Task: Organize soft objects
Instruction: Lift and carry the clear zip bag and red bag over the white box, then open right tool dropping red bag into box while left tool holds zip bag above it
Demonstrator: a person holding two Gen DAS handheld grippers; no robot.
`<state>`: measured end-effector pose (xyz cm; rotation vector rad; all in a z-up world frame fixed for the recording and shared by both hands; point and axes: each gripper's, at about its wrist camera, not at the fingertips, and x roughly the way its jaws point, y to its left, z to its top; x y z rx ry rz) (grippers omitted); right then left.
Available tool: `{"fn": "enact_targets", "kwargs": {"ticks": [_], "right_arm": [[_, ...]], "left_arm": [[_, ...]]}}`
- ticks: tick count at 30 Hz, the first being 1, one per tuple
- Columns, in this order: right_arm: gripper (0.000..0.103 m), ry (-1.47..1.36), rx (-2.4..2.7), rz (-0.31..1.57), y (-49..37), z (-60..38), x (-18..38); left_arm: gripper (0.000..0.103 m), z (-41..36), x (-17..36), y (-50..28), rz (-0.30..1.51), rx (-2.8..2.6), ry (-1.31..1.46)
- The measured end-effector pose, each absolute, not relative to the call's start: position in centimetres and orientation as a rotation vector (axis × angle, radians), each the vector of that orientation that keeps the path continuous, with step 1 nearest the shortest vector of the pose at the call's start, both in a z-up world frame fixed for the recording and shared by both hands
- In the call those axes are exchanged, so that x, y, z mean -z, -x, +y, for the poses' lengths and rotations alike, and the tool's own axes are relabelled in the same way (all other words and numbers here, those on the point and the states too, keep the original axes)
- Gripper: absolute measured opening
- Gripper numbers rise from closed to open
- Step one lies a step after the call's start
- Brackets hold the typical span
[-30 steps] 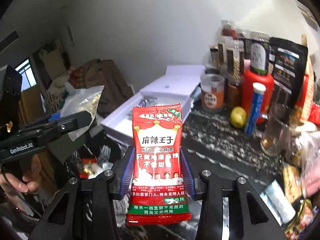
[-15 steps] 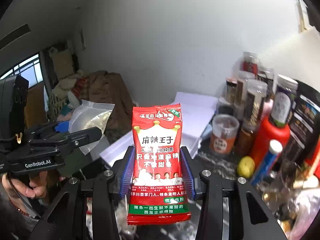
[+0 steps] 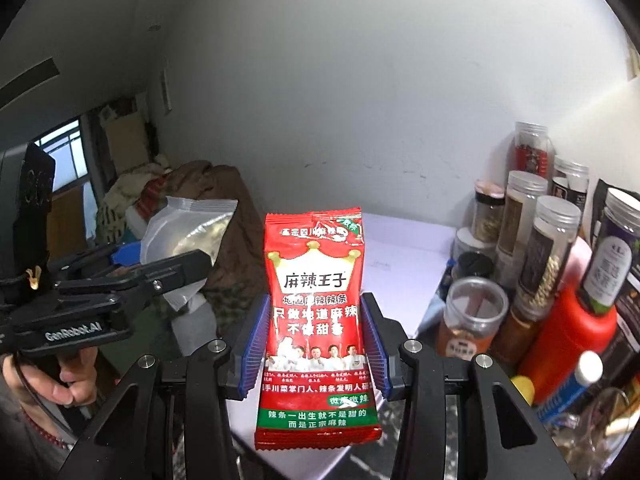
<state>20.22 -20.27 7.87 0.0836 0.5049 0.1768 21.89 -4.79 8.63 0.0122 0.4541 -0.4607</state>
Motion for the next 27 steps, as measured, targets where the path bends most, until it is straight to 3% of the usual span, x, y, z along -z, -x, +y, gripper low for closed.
{"fn": "enact_targets", "kwargs": {"ticks": [7, 27], "right_arm": [[0.044, -0.108, -0.168, 0.521, -23.4, -20.9, -7.0], [0.044, -0.131, -0.172, 0.663, -28.4, -20.7, -1.4]], "left_arm": [[0.07, -5.9, -7.9, -25.0, 0.458, 0.449, -0.028], [0.07, -6.8, 0.5, -31.0, 0.688, 0.39, -0.074]]}}
